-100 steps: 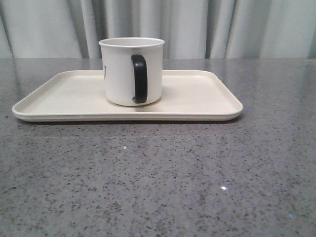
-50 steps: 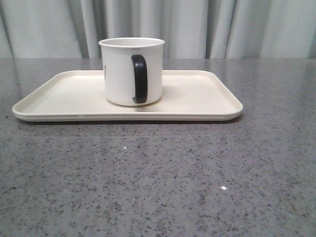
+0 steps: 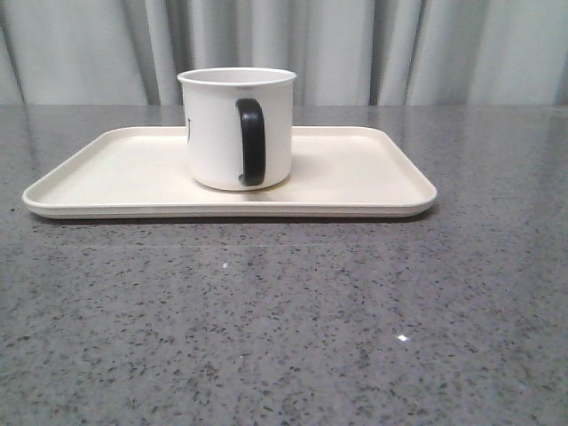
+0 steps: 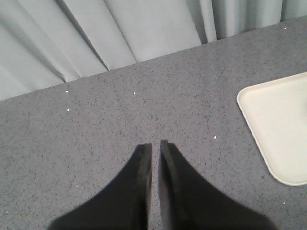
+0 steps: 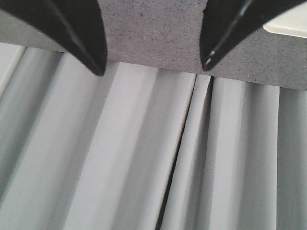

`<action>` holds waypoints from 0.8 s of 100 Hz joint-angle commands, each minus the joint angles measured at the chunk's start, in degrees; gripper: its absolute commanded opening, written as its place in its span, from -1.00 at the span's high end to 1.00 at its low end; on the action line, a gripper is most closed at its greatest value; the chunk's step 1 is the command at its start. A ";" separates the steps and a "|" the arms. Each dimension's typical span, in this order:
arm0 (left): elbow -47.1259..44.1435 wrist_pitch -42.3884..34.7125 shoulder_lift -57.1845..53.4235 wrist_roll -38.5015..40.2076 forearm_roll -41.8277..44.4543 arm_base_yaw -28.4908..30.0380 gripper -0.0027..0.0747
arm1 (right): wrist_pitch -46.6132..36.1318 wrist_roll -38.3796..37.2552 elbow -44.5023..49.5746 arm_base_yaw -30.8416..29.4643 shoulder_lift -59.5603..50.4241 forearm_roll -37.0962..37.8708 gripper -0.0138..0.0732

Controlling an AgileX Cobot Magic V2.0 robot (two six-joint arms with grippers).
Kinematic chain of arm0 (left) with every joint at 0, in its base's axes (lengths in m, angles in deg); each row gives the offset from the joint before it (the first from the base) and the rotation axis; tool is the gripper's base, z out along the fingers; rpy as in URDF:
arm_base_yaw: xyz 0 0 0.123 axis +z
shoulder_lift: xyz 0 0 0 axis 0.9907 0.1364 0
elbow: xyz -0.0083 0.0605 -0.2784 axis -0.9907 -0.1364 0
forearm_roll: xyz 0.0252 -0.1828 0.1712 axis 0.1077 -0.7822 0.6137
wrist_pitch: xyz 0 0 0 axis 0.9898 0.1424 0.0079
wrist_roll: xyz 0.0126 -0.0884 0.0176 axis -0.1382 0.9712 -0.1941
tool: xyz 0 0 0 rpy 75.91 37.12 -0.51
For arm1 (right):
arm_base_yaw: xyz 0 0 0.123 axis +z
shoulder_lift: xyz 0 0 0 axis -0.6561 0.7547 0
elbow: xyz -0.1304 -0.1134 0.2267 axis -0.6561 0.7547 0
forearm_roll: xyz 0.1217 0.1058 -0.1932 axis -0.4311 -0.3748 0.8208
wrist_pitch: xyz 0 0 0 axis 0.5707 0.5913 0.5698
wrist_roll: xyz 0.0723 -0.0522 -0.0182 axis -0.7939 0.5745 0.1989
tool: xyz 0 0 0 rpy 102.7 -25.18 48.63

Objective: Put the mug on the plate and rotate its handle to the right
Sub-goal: 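Open the left gripper and lift it out of the mug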

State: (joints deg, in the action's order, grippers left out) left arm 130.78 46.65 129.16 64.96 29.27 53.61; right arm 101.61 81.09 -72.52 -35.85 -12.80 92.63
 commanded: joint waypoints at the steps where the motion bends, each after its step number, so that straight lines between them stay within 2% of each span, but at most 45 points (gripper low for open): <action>1: -1.66 -1.16 -2.06 2.33 2.52 -0.38 0.98 | -4.52 0.18 -1.59 -0.25 0.84 0.49 -0.32; 20: -4.91 -1.14 -3.83 2.43 2.51 -0.38 0.98 | -6.28 0.22 -2.89 0.05 3.46 -1.89 -0.32; 36: -5.64 -1.51 -3.83 2.43 2.51 -0.38 0.98 | -4.18 2.22 -10.50 2.31 10.60 -4.69 -0.32; 62: -5.64 -1.59 -3.83 2.43 2.51 -0.38 0.98 | 6.66 12.07 -28.00 14.84 26.27 -12.21 -0.32; 80: -5.64 -1.59 -3.83 2.43 2.31 -0.38 0.98 | 13.27 12.89 -34.40 22.06 36.37 -12.26 -0.32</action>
State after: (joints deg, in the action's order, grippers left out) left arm 123.90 46.69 125.11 66.56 29.91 53.61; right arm 115.36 92.96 -103.42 -16.12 20.47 80.93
